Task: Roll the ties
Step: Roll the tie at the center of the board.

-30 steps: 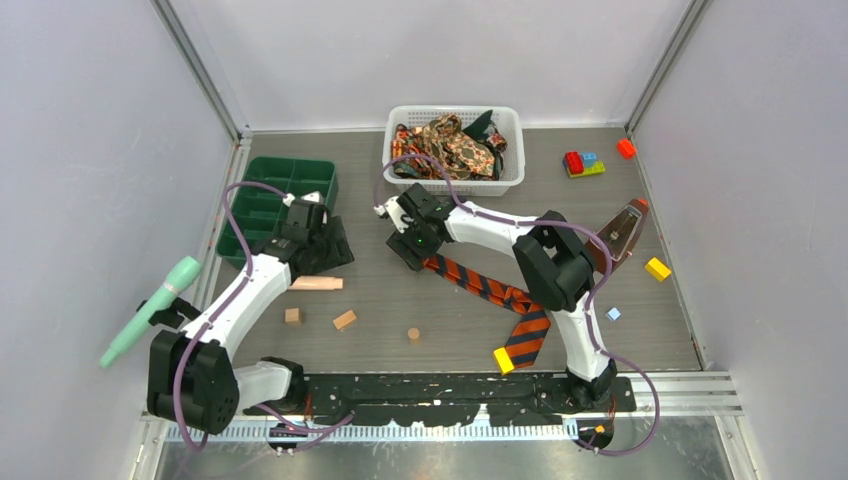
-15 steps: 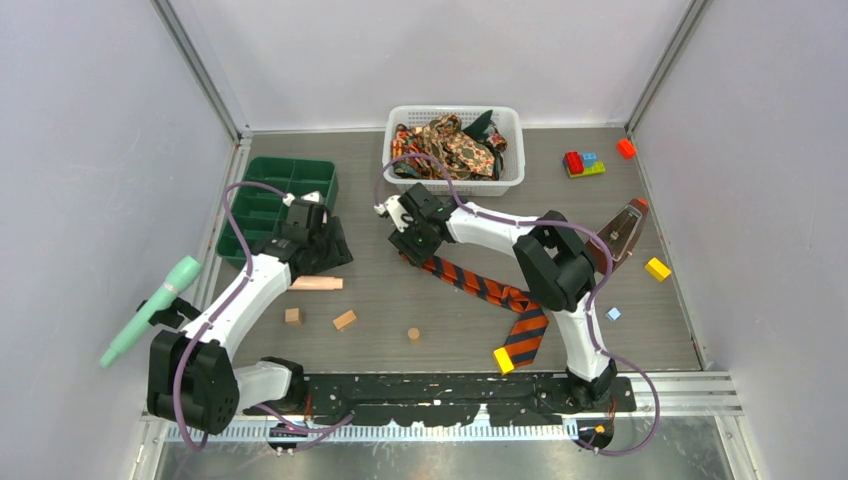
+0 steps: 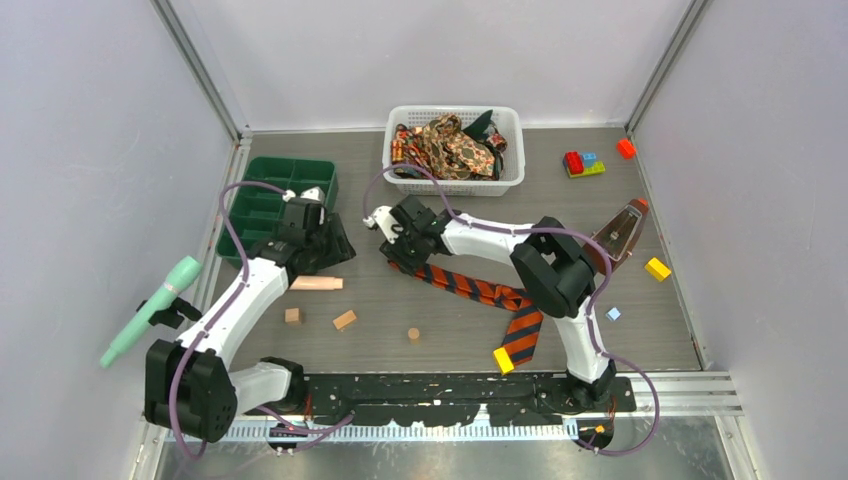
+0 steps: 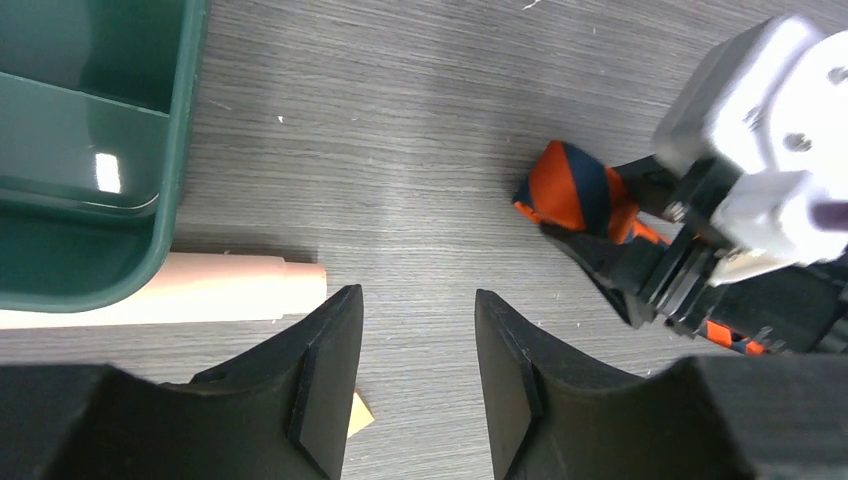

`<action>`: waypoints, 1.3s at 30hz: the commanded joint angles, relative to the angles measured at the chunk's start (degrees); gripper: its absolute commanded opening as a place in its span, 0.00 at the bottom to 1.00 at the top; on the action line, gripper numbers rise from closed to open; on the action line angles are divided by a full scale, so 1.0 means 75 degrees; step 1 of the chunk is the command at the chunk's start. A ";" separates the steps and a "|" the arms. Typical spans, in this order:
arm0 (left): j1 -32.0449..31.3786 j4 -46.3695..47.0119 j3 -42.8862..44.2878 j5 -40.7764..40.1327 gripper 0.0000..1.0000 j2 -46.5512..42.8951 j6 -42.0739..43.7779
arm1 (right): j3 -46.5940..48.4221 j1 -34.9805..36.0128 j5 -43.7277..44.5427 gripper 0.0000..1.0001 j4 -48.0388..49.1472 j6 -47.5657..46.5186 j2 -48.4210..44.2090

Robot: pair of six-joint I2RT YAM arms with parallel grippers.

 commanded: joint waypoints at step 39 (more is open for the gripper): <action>0.0043 -0.0039 -0.0223 -0.0254 0.70 -0.0444 -0.0414 | -0.1413 0.1110 0.2307 0.99 0.1027 0.5487 -0.3192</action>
